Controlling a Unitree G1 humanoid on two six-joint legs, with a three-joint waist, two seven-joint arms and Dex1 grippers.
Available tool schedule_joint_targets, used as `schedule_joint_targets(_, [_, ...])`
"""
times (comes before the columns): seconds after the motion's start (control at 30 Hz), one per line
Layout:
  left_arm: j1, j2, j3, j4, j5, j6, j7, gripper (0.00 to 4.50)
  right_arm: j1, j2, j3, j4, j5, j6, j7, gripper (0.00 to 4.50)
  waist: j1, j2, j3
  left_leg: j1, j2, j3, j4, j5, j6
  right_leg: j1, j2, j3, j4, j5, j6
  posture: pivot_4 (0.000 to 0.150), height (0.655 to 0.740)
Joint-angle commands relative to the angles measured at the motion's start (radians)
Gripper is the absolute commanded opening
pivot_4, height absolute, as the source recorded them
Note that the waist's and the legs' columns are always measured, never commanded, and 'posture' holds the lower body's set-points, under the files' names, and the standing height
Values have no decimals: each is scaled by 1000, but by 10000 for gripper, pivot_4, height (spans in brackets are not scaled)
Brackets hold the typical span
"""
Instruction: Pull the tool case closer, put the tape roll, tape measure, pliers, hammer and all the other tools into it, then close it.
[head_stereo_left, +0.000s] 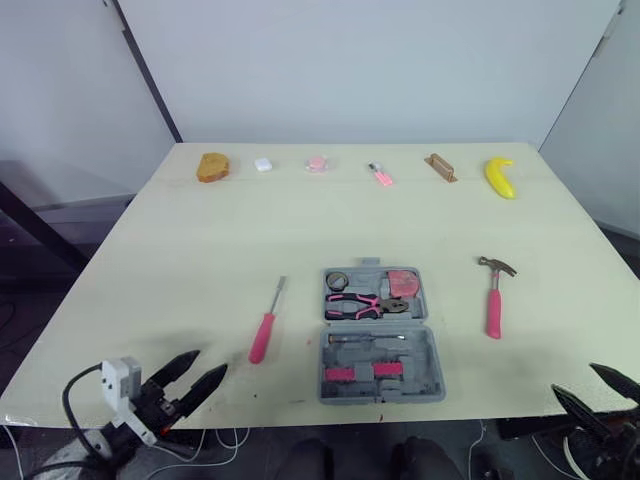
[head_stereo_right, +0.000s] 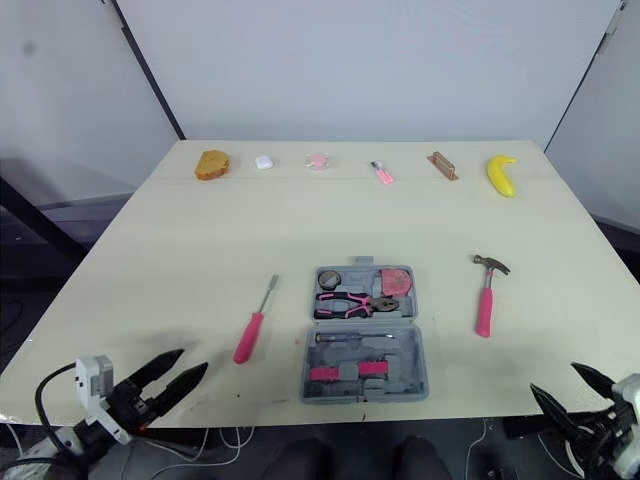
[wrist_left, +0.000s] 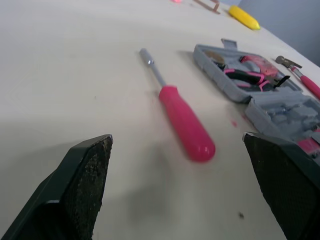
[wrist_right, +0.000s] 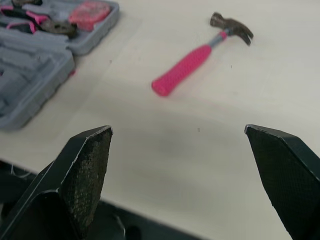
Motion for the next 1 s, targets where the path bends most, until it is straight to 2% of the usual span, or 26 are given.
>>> schedule_joint_targets(0.03, [-37, 10, -19, -110, -15, 19, 7, 45000, -95, -40, 37, -86, 2, 126, -113, 44728, 0, 0, 0, 0, 0, 0, 0, 0, 0, 0, 0, 0, 0, 0, 0, 1500, 7400])
schedule_joint_targets(0.13, [-63, 26, -70, -202, -16, 45, -25, 45000, -218, -61, 108, -108, -43, 241, -222, 44728, 0, 0, 0, 0, 0, 0, 0, 0, 0, 0, 0, 0, 0, 0, 0, 1500, 7400])
schedule_joint_targets(0.27, [-110, 71, -159, -313, -38, 100, -102, 45000, -420, -82, 218, -89, -106, 504, -407, 44728, 0, 0, 0, -1, -1, 0, 0, 0, 0, -1, 1, 0, 0, 1, 1, 1500, 7400])
schedule_joint_targets(0.4, [-175, 92, -203, -385, -69, 170, -92, 45000, -629, -26, 252, 28, -110, 654, -523, 44728, -3, 1, 1, -1, -1, 0, 0, 0, 0, -1, 1, 1, 0, 2, 2, 1500, 7400])
schedule_joint_targets(0.53, [-262, 84, -248, -420, -84, 213, -78, 45000, -861, 79, 274, 292, -192, 684, -681, 44728, -7, 2, 2, -1, -2, 1, 0, 0, 0, -1, 2, 2, 1, 3, 3, 1500, 7400])
schedule_joint_targets(0.7, [-343, 55, -292, -443, -77, 235, -31, 45000, -1055, 137, 297, 621, -264, 563, -724, 44728, -8, 3, 2, -2, -5, 1, -1, 0, 0, -3, 3, 2, 1, 3, 4, 1500, 7400])
schedule_joint_targets(0.8, [-345, 41, -305, -455, -70, 236, -11, 45000, -1129, 143, 308, 788, -299, 486, -728, 35753, -9, 3, 2, -4, -4, 1, -1, 0, 0, -5, 2, 3, 1, 3, 4, 1500, 7400])
schedule_joint_targets(1.0, [-321, 27, -316, -481, -59, 225, 11, 45000, -1177, 134, 315, 909, -340, 412, -722, 7320, -13, 3, 2, -5, -3, 2, -1, 0, 0, -6, 2, 4, 1, 4, 5, 1500, 7400])
